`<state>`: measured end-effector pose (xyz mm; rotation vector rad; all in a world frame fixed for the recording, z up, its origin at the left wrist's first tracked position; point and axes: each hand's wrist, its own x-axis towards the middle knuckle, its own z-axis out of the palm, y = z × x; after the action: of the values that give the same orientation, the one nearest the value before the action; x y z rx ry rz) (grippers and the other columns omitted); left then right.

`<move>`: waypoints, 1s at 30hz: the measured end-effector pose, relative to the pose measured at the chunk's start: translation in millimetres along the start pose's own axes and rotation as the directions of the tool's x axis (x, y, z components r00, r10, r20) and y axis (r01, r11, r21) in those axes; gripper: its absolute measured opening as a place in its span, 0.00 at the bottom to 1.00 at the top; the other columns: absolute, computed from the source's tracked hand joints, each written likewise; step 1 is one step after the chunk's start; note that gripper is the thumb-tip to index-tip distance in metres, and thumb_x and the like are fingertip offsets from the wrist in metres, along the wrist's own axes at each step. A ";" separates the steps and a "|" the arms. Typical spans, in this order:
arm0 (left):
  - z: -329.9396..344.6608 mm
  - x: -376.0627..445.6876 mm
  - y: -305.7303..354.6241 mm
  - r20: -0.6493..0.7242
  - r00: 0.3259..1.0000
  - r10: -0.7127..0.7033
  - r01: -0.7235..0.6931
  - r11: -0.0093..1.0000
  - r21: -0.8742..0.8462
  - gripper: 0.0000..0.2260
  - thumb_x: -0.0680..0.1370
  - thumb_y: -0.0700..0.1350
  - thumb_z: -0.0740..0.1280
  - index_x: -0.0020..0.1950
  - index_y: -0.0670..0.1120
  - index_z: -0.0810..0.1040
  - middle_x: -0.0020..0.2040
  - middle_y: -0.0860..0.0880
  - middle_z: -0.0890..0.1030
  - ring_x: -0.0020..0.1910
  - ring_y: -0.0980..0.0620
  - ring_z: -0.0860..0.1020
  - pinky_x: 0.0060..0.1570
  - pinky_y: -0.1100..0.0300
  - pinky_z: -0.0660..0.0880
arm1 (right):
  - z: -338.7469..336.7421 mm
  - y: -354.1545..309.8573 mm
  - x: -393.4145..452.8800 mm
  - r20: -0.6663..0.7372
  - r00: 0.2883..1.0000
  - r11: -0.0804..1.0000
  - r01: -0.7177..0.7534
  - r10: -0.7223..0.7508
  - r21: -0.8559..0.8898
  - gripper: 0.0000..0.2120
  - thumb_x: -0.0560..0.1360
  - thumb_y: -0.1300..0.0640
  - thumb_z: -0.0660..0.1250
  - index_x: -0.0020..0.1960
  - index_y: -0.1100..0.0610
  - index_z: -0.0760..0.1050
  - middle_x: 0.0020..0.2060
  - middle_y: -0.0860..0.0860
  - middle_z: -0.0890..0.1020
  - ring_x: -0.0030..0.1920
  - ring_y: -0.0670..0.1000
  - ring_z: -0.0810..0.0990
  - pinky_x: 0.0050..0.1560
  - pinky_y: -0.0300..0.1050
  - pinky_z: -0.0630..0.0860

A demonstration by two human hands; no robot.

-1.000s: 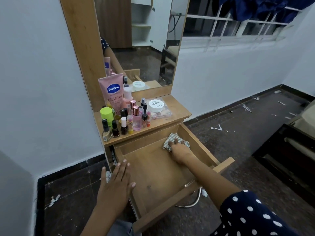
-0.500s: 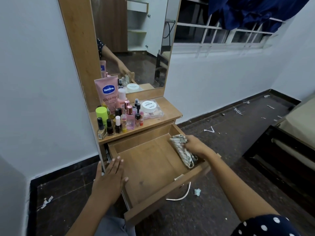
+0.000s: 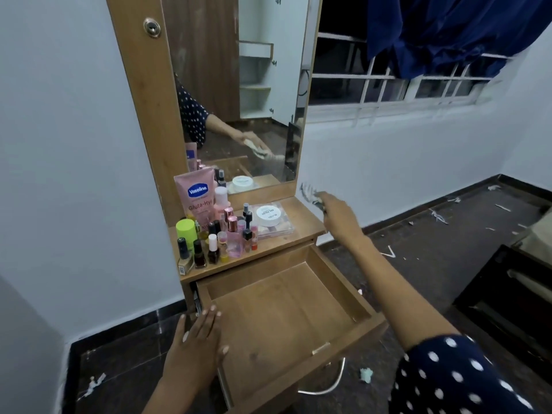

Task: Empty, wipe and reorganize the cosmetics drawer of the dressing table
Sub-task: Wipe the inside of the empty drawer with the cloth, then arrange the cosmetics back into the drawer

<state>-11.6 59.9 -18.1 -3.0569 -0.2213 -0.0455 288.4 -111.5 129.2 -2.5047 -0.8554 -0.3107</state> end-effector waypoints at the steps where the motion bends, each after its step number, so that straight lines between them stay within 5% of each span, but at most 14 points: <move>1: 1.7 -0.4 -0.6 -0.025 1.000 -0.011 0.011 1.000 0.000 0.37 0.82 0.56 0.38 0.50 0.39 0.84 0.53 0.43 0.83 0.49 0.45 0.83 0.72 0.49 0.37 | 10.7 -2.1 4.7 0.032 0.999 0.998 0.028 -0.026 -0.059 0.17 0.78 0.62 0.57 0.66 0.55 0.71 0.61 0.57 0.78 0.58 0.59 0.77 0.55 0.52 0.73; 7: -2.7 -1.5 -1.8 -0.073 0.997 0.029 -0.026 0.999 0.041 0.38 0.82 0.57 0.37 0.49 0.39 0.84 0.52 0.42 0.83 0.57 0.47 0.70 0.72 0.50 0.37 | 60.9 2.5 4.9 0.180 0.980 0.970 0.126 -0.089 -0.206 0.11 0.75 0.57 0.60 0.55 0.52 0.75 0.57 0.51 0.80 0.58 0.55 0.77 0.51 0.50 0.75; 13: -1.7 -9.0 -10.1 0.076 0.997 0.023 -0.020 0.999 -0.046 0.33 0.82 0.56 0.37 0.59 0.40 0.76 0.54 0.42 0.83 0.58 0.47 0.70 0.72 0.51 0.38 | 67.8 12.0 16.5 0.205 0.969 0.985 0.154 -0.136 -0.076 0.23 0.74 0.65 0.59 0.66 0.53 0.73 0.67 0.51 0.74 0.68 0.55 0.71 0.64 0.49 0.69; 18: -7.0 -4.6 -0.6 -0.016 0.997 -0.074 0.073 0.995 -0.068 0.31 0.82 0.56 0.37 0.68 0.42 0.71 0.54 0.43 0.83 0.58 0.46 0.75 0.72 0.50 0.37 | 74.5 17.9 25.8 0.292 0.944 0.987 0.158 -0.152 0.003 0.26 0.74 0.71 0.56 0.71 0.59 0.68 0.71 0.56 0.69 0.72 0.56 0.66 0.71 0.45 0.58; 20: -5.2 -4.4 3.3 -0.085 0.994 -0.062 0.056 0.996 -0.069 0.29 0.82 0.56 0.36 0.74 0.43 0.63 0.55 0.43 0.83 0.59 0.48 0.70 0.73 0.50 0.37 | 74.5 19.1 19.3 0.239 0.959 0.988 0.154 -0.155 0.022 0.25 0.74 0.71 0.56 0.70 0.60 0.68 0.71 0.58 0.69 0.72 0.57 0.66 0.72 0.46 0.58; 23: -1.0 -5.4 7.5 -0.072 0.995 -0.062 0.062 0.998 -0.013 0.35 0.82 0.56 0.37 0.60 0.40 0.79 0.55 0.44 0.82 0.59 0.47 0.75 0.73 0.51 0.38 | 75.9 16.6 -4.0 0.068 0.982 0.984 0.172 -0.174 0.035 0.23 0.74 0.69 0.58 0.68 0.61 0.71 0.69 0.59 0.71 0.70 0.58 0.68 0.72 0.49 0.61; 27: -2.8 -6.9 4.6 0.034 0.988 -0.147 0.146 0.989 0.032 0.31 0.81 0.56 0.42 0.57 0.42 0.82 0.59 0.45 0.81 0.56 0.49 0.81 0.72 0.51 0.36 | 82.4 -19.5 -71.0 -0.202 0.970 0.971 0.173 -0.137 0.168 0.17 0.74 0.67 0.62 0.61 0.57 0.76 0.60 0.52 0.77 0.60 0.50 0.76 0.58 0.43 0.74; 29: -19.4 -10.5 5.8 0.107 0.979 -0.176 0.177 0.984 0.001 0.32 0.77 0.57 0.43 0.70 0.40 0.71 0.72 0.43 0.68 0.69 0.50 0.69 0.69 0.53 0.27 | 91.6 -51.9 -111.0 -0.220 0.963 0.946 0.207 -0.153 0.249 0.13 0.74 0.67 0.65 0.57 0.57 0.77 0.52 0.50 0.81 0.51 0.44 0.77 0.54 0.34 0.73; 30: -17.4 -9.6 4.2 0.022 0.985 -0.172 0.170 0.984 0.058 0.32 0.78 0.57 0.41 0.76 0.41 0.57 0.77 0.44 0.54 0.75 0.50 0.57 0.66 0.53 0.25 | 96.1 -66.8 -127.0 -0.193 0.963 0.930 0.239 -0.189 0.280 0.13 0.73 0.67 0.66 0.56 0.57 0.77 0.50 0.50 0.81 0.48 0.42 0.77 0.53 0.30 0.70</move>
<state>-20.9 53.1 -1.4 -2.9757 -0.4786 -0.0073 153.5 -82.5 25.5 -2.0775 -1.0283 -0.4174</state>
